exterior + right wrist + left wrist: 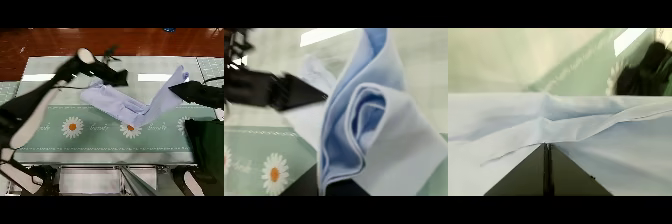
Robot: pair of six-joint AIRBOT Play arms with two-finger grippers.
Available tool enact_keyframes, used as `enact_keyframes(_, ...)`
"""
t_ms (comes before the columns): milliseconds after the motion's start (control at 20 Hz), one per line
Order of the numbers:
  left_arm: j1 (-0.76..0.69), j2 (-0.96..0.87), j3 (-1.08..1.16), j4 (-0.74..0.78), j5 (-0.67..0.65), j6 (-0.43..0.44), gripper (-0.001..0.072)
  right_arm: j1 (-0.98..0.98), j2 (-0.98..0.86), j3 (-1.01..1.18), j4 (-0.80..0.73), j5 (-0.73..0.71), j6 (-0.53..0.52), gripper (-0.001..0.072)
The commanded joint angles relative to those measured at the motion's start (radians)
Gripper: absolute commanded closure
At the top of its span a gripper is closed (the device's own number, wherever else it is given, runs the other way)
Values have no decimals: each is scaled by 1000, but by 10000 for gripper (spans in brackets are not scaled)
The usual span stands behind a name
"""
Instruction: Fold the shirts.
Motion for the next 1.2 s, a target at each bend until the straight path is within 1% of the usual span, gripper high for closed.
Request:
enact_keyframes(0, 224, 246, -71, 140, -113, 77, 690, 162, -121, 54, 58, -103, -12, 693)
enact_keyframes(150, 371, 521, -247, 246, -104, 92, 690, 341, -358, 223, 58, -205, -11, 693)
enact_keyframes(300, 477, 810, -494, 264, -36, 92, 690, 467, -628, 435, 70, -209, -8, 693)
enact_keyframes(400, 506, 980, -657, 264, -1, 91, 690, 532, -792, 563, 91, -216, -2, 693)
enact_keyframes(500, 505, 1111, -799, 263, 31, 83, 690, 574, -915, 652, 113, -249, -6, 693)
enact_keyframes(650, 505, 1225, -951, 257, 78, 4, 690, 623, -1078, 758, 134, -267, -3, 693)
enact_keyframes(800, 503, 1239, -1032, 210, 97, 1, 690, 659, -1195, 846, 187, -268, -2, 693)
enact_keyframes(850, 501, 1236, -1051, 203, 105, 1, 690, 671, -1226, 868, 188, -281, 2, 670)
enact_keyframes(900, 501, 1233, -1071, 203, 114, 0, 690, 680, -1252, 888, 196, -288, 18, 495)
enact_keyframes(950, 501, 1232, -1092, 203, 130, 1, 690, 685, -1269, 898, 212, -285, 14, 284)
enact_keyframes(1050, 502, 1226, -1117, 203, 153, 0, 690, 678, -1262, 900, 241, -279, 5, 295)
enact_keyframes(1150, 502, 1215, -1120, 203, 164, 1, 690, 625, -1207, 900, 282, -252, 5, 301)
